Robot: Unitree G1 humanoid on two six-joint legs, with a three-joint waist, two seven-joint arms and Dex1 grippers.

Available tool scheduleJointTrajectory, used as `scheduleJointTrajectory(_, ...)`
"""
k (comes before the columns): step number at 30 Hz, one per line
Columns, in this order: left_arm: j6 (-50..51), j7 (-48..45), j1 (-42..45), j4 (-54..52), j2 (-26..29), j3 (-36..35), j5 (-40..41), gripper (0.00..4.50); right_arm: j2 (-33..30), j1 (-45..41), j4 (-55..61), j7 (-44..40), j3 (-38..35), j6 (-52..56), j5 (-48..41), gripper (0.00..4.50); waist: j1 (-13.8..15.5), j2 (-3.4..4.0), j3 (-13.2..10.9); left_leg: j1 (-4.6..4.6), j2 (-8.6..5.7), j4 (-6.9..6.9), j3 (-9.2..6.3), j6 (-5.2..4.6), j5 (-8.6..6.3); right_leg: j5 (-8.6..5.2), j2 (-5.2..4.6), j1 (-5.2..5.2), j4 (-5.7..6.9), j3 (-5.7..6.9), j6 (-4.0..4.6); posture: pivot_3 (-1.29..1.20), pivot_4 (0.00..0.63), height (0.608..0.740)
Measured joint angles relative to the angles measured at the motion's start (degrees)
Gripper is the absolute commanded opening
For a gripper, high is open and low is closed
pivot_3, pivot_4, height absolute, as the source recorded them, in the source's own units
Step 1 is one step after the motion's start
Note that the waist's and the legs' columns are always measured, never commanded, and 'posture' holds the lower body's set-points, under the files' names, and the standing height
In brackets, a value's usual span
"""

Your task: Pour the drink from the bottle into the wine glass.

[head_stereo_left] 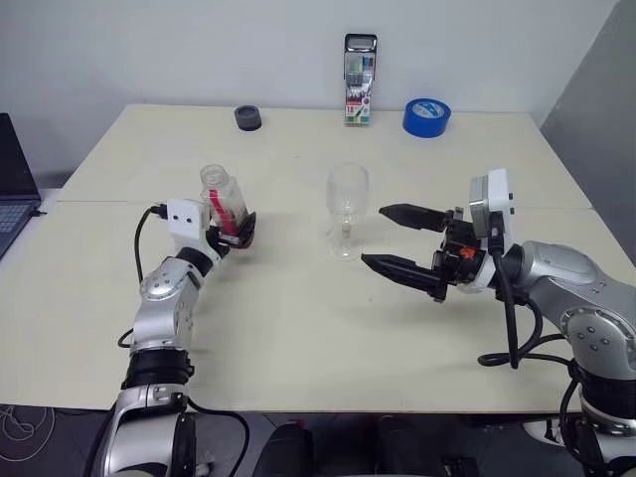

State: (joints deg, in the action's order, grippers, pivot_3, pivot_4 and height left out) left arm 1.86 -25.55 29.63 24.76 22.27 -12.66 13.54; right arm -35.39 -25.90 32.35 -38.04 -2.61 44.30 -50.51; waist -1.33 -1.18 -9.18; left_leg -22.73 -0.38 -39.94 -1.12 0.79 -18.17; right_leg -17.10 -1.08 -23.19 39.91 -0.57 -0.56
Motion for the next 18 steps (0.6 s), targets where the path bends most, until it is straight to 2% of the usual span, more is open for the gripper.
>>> scheduleJointTrajectory(3,-1.67,-0.01,1.74,2.93,-0.05,0.01,-0.56,4.50,0.00,-0.01,0.00,0.60,0.00,0.00,0.21,4.49,-0.02,0.00,0.00,-0.01,0.00,0.00,0.00,0.01,0.01,0.00,0.00,0.00,0.00,0.00,0.00,0.00,0.150,0.740)
scheduleJointTrajectory(6,-3.29,-0.13,2.25,4.99,-0.04,0.00,-0.74,3.93,0.00,-0.01,0.00,1.00,-0.01,0.00,0.25,4.50,-0.03,0.00,0.00,0.00,0.00,0.00,0.00,0.02,0.01,0.00,0.00,-0.01,0.00,0.00,0.00,0.00,0.150,0.740)
scheduleJointTrajectory(13,-4.87,-0.31,2.65,7.52,-0.01,-0.04,-0.87,1.87,0.02,0.05,0.01,2.07,-0.04,-0.01,0.29,4.50,-0.06,0.00,0.00,0.00,0.00,0.00,-0.01,0.02,0.01,0.00,0.00,-0.01,0.01,0.00,0.00,0.00,0.150,0.740)
scheduleJointTrajectory(18,-5.72,-0.38,3.20,8.75,0.07,-0.03,-0.97,1.75,0.06,0.26,0.16,2.69,-0.04,-0.05,0.34,4.50,-0.04,0.00,0.00,-0.01,0.00,-0.01,-0.01,0.03,0.02,0.00,0.00,-0.01,0.01,0.01,0.00,0.00,0.150,0.740)
